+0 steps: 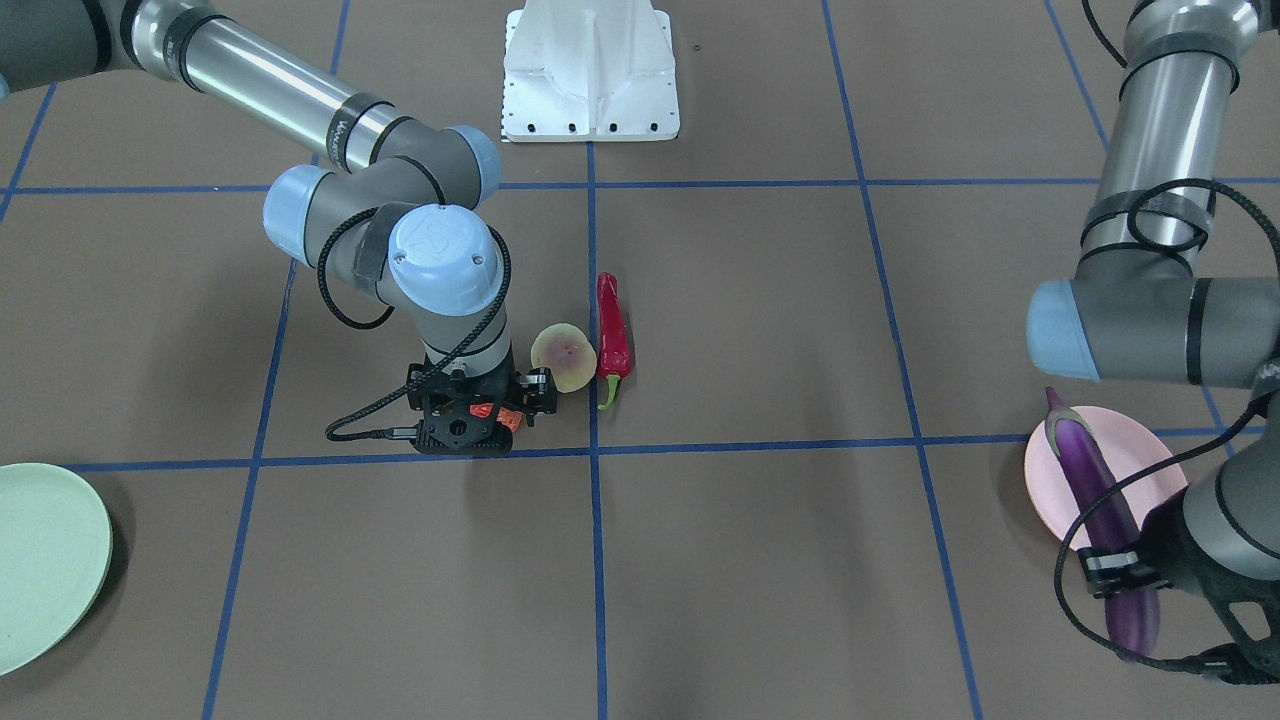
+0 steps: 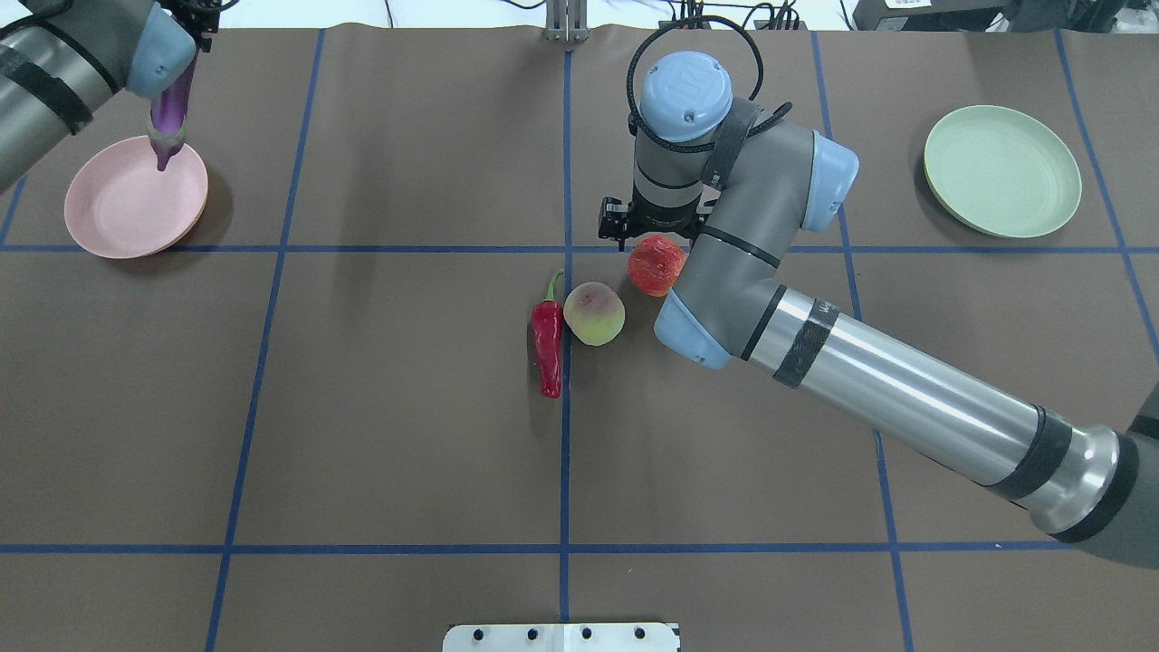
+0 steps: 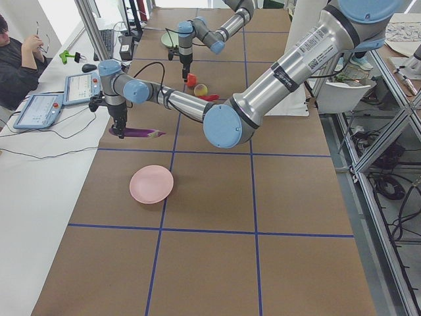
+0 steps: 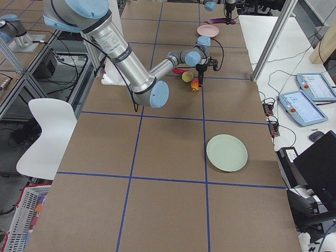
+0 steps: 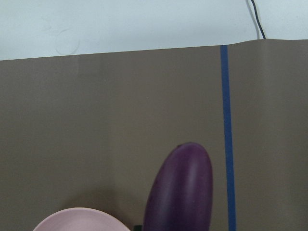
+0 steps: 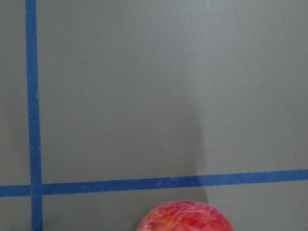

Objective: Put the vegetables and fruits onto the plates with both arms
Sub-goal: 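Carry the eggplant toward the pink plate while the right gripper descends on the red fruit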

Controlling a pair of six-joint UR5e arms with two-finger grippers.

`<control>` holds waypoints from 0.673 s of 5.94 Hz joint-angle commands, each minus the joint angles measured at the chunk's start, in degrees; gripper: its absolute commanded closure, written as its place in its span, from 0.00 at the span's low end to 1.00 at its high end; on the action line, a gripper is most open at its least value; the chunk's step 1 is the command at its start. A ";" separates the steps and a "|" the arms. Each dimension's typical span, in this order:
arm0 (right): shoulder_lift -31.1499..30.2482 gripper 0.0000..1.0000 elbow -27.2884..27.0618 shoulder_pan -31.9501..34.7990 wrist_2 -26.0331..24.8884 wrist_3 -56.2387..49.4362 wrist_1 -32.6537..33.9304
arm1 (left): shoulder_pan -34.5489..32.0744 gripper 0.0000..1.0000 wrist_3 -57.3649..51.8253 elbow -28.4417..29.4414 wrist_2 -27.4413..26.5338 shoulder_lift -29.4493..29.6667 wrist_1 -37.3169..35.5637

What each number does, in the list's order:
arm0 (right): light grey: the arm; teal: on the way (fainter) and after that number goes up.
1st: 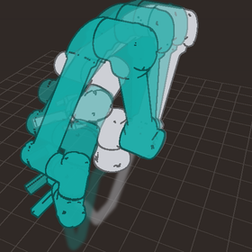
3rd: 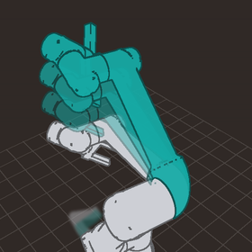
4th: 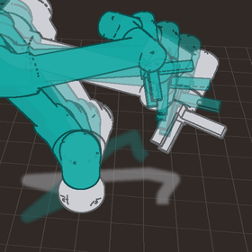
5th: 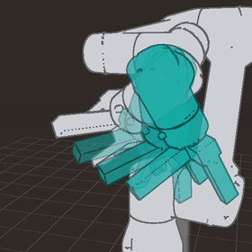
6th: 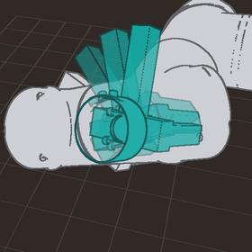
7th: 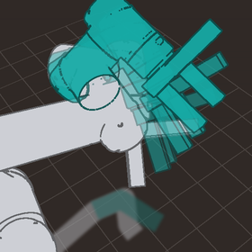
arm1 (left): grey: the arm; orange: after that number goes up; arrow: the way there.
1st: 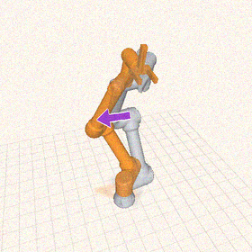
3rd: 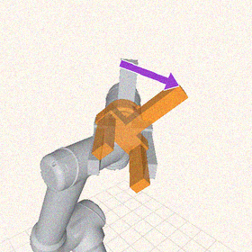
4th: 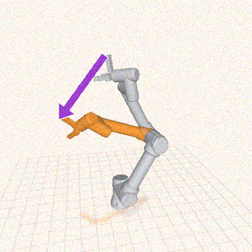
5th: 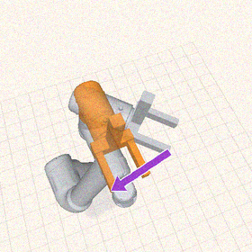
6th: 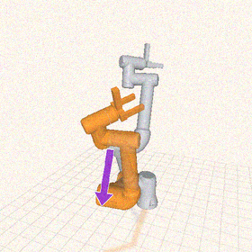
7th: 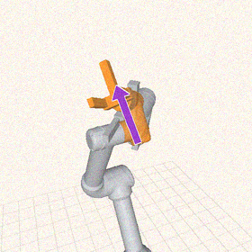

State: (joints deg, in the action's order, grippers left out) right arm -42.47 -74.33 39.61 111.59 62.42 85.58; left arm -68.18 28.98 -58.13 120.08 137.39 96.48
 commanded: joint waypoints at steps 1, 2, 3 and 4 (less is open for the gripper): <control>-0.07 0.00 1.02 -0.06 -0.84 -0.02 0.03 | -0.46 1.00 -1.82 0.30 -0.02 -0.81 0.20; -0.07 0.00 1.11 -0.06 -0.76 -0.02 0.03 | -0.46 1.00 -1.82 0.30 -0.02 -0.81 0.20; -0.24 0.00 1.20 -0.41 -0.76 -0.02 0.11 | -0.63 1.00 -1.82 0.38 -0.02 -0.81 0.20; -0.33 0.00 1.73 -0.67 -0.58 -0.02 0.11 | -0.81 1.00 -1.82 0.38 -0.02 -0.81 0.12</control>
State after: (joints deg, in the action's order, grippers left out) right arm -42.70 -73.00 39.19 110.88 62.40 85.67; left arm -68.84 27.17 -57.77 120.06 136.59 96.65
